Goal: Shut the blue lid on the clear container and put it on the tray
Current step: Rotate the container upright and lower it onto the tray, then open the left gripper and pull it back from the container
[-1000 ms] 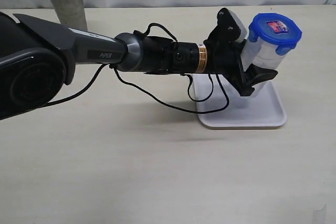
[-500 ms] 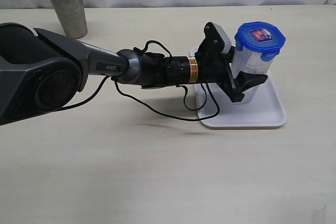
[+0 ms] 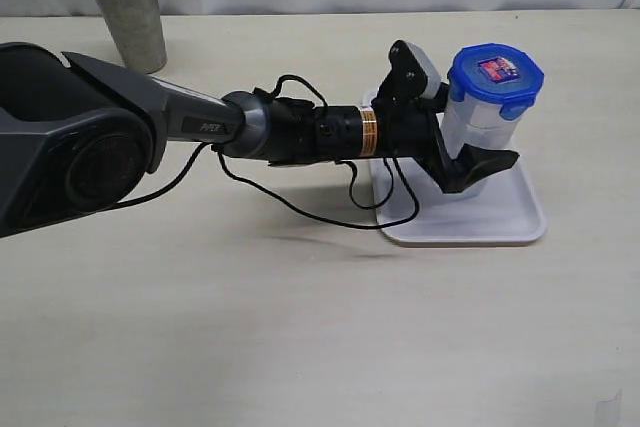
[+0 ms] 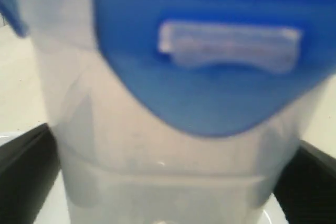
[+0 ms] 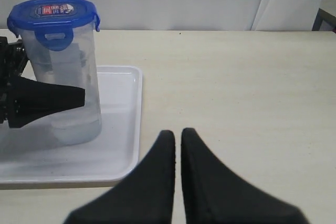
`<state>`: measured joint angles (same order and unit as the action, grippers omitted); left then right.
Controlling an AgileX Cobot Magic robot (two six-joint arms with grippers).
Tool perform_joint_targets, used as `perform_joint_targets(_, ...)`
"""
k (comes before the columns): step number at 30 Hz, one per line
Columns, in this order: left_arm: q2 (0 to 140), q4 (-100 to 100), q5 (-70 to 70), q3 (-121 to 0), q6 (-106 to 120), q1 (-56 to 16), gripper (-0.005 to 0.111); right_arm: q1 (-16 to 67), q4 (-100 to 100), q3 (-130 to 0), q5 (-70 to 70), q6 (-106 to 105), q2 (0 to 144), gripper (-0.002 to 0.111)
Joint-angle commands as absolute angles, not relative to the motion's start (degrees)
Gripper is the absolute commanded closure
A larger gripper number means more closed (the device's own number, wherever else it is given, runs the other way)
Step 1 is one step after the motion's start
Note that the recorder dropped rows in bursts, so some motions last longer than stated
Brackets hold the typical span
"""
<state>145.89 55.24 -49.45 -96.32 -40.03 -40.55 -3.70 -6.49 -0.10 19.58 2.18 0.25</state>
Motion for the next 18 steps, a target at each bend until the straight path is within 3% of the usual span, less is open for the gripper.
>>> perform_joint_targets(1, 145.48, 59.15, -49.54, -96.74, -44.12, -39.02, 0.01, -3.9, -6.2, 0.0, 19.6, 2.39, 0.0, 0.104)
perform_joint_targets(18, 144.97, 80.36, -51.35, -96.74, -54.75, -33.47, 0.01, -3.9, -6.2, 0.0, 19.6, 2.39, 0.0, 0.104)
